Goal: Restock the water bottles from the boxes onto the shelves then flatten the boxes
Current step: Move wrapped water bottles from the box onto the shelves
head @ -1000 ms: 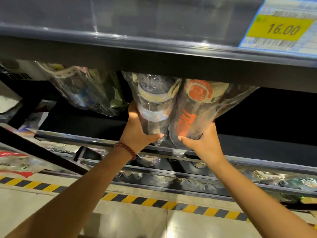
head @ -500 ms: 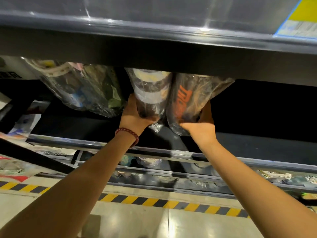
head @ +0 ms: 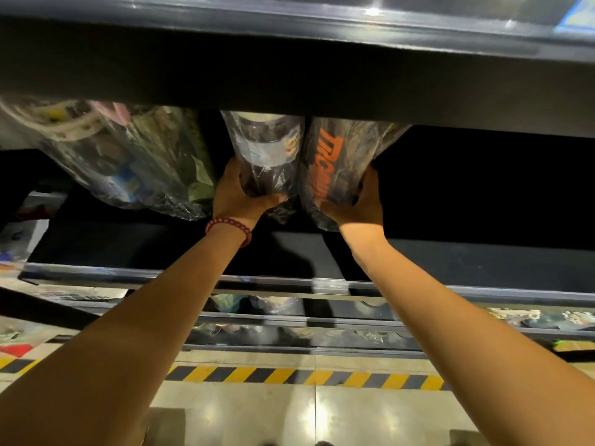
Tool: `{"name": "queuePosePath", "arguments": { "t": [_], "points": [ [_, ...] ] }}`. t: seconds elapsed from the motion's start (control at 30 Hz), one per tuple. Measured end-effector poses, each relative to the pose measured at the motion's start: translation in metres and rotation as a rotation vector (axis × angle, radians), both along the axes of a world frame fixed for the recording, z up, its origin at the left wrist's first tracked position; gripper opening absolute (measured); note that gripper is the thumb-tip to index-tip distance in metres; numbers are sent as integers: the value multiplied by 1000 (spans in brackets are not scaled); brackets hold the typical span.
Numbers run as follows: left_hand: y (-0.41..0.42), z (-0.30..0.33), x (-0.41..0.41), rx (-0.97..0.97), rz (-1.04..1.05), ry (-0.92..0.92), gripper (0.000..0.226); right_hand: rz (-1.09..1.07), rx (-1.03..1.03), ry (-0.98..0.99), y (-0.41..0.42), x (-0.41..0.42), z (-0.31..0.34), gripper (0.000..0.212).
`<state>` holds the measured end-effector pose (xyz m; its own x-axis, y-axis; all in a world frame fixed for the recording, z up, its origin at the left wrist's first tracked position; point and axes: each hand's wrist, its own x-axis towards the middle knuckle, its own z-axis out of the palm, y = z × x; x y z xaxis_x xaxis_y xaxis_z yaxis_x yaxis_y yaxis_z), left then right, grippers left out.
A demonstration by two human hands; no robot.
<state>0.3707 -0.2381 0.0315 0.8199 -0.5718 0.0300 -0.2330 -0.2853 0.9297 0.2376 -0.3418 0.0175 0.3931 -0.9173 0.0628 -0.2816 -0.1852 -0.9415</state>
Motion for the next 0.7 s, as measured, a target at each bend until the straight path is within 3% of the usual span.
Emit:
{"name": "queuePosePath", "arguments": {
  "t": [0.2,0.23,0.3,0.33,0.43,0.5,0.63,0.7],
  "points": [
    [8,7,-4,-24,18,184,84,-10,138,-109,11,-10,13,81],
    [12,14,-6,-24,16,216,74,-27,209,-152,15,-17,19,79],
    [24,24,-17,1,58,261,32,-45,270,-148,25,-35,32,78],
    [31,34,-26,7,70,330,27,-40,256,-99,32,-48,38,77],
    [56,49,-60,-34,86,356,58,-43,259,-38,57,-97,56,66],
    [75,71,-88,-40,-6,383,58,-54,284,-84,77,-133,70,61],
    [106,101,-150,39,-419,363,59,-69,357,-142,125,-222,90,49],
    [122,104,-183,72,-546,392,82,-99,386,-135,150,-269,92,47]
  ]
}}
